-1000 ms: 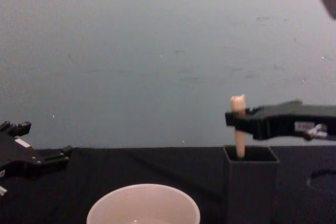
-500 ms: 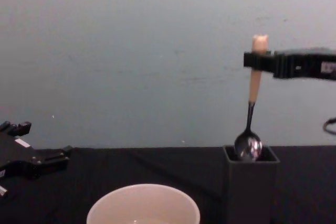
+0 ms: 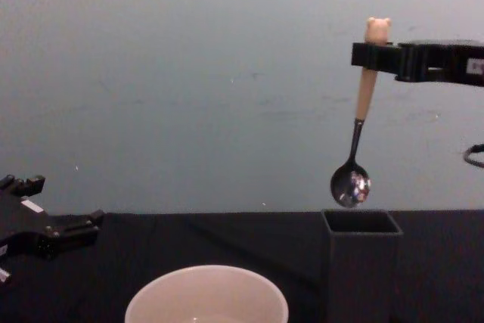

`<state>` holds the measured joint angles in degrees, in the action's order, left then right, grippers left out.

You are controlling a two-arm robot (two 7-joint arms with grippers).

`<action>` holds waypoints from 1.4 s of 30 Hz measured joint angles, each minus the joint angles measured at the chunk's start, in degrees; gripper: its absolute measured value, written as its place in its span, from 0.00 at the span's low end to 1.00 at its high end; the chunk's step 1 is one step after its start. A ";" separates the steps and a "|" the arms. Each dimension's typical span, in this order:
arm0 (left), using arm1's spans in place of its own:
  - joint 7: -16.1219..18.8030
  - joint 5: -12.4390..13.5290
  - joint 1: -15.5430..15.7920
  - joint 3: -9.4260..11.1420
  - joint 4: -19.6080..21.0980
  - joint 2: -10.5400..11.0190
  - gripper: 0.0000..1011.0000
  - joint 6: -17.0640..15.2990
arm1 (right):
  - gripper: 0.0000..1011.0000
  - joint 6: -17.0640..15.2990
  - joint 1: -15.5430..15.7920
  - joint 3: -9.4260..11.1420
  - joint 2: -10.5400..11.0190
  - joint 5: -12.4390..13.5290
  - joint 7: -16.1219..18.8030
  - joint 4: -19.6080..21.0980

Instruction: Pick up the stirring spoon with one hand, stir inside the cup, then place it back in its original position.

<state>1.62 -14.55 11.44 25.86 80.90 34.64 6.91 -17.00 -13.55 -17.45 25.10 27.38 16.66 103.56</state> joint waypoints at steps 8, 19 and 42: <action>0.00 0.00 0.00 0.00 0.00 0.00 0.99 0.00 | 0.20 1.12 -0.54 -2.77 -0.57 -0.27 0.62 -0.36; 0.00 0.00 0.00 0.00 0.00 0.00 0.99 0.00 | 0.20 3.08 -1.37 -7.20 -2.40 -1.24 1.98 -0.87; 0.00 0.00 0.00 0.00 0.00 0.00 0.99 0.00 | 0.20 11.72 1.04 -13.31 -5.56 -6.38 5.15 -9.29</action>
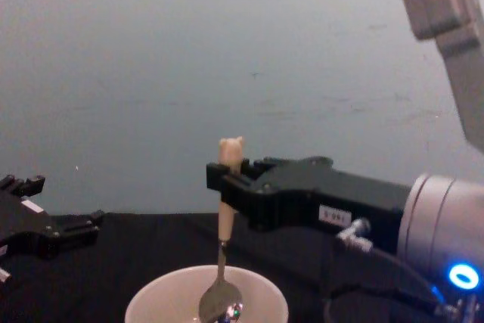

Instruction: Pick up the stirring spoon with one hand, stir inside the cup, then place it back in its original position.

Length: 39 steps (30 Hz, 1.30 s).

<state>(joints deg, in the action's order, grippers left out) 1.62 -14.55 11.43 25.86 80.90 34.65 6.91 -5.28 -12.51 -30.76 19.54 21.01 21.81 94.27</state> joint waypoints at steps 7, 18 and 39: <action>0.00 0.00 0.00 0.00 0.00 0.00 0.99 0.00 | 0.20 3.34 0.86 0.11 -1.73 -1.54 0.05 -2.48; 0.00 0.00 0.00 0.00 0.00 0.00 0.99 0.00 | 0.20 6.00 1.27 0.68 -4.33 -3.94 -0.32 -5.80; 0.00 0.00 0.00 0.00 0.00 0.00 0.99 0.00 | 0.20 8.62 1.73 1.91 -6.92 -6.45 -0.12 -9.33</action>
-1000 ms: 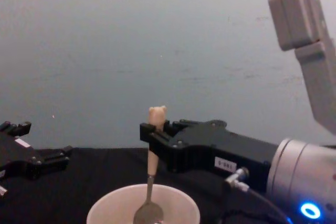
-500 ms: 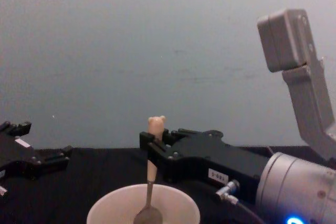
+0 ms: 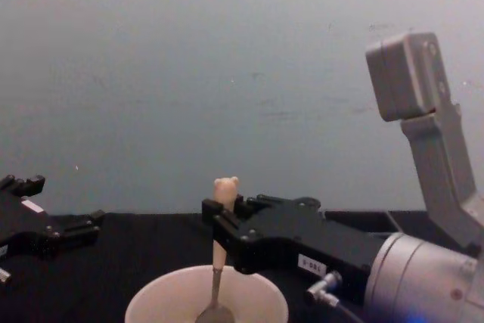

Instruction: Pick up the stirring spoon with one hand, stir inside the cup, then place it back in its original position.

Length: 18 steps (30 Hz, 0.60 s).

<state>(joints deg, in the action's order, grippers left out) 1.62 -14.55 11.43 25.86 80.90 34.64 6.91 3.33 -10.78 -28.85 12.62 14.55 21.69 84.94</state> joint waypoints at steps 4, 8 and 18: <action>0.00 0.00 0.00 0.00 0.00 0.00 0.99 0.00 | 0.20 0.18 0.04 0.29 -0.11 -0.34 -0.01 -0.03; 0.00 0.01 0.00 0.00 0.00 0.00 0.99 0.00 | 0.20 0.22 0.20 0.63 0.01 -0.56 0.02 0.06; 0.00 0.00 0.00 0.00 0.00 0.00 0.99 0.00 | 0.20 0.06 1.87 1.90 1.82 -0.08 1.00 2.45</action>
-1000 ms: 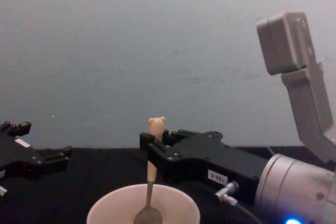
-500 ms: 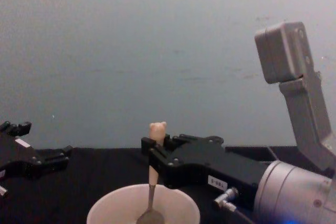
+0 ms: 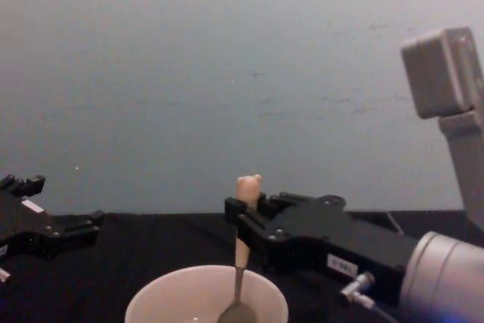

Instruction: Pick up the stirring spoon with one hand, stir inside the cup, then place it back in its original position.

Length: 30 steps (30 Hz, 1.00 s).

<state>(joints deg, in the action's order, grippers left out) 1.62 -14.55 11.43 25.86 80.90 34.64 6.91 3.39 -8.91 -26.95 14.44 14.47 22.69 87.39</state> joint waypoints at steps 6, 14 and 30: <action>0.00 0.00 0.00 0.00 0.00 0.00 0.99 0.00 | 0.20 -0.19 1.43 0.46 1.36 0.83 0.72 2.09; 0.00 0.00 0.00 0.00 0.00 0.00 0.99 0.00 | 0.20 -0.61 3.36 0.19 3.18 1.42 1.72 4.53; 0.00 0.00 0.00 0.00 0.00 0.00 0.99 0.00 | 0.20 -0.64 3.14 -2.47 2.47 0.47 2.09 4.24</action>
<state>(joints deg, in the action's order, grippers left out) 1.62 -14.55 11.43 25.86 80.90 34.64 6.91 2.75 -5.77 -29.42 16.91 14.94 24.78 91.63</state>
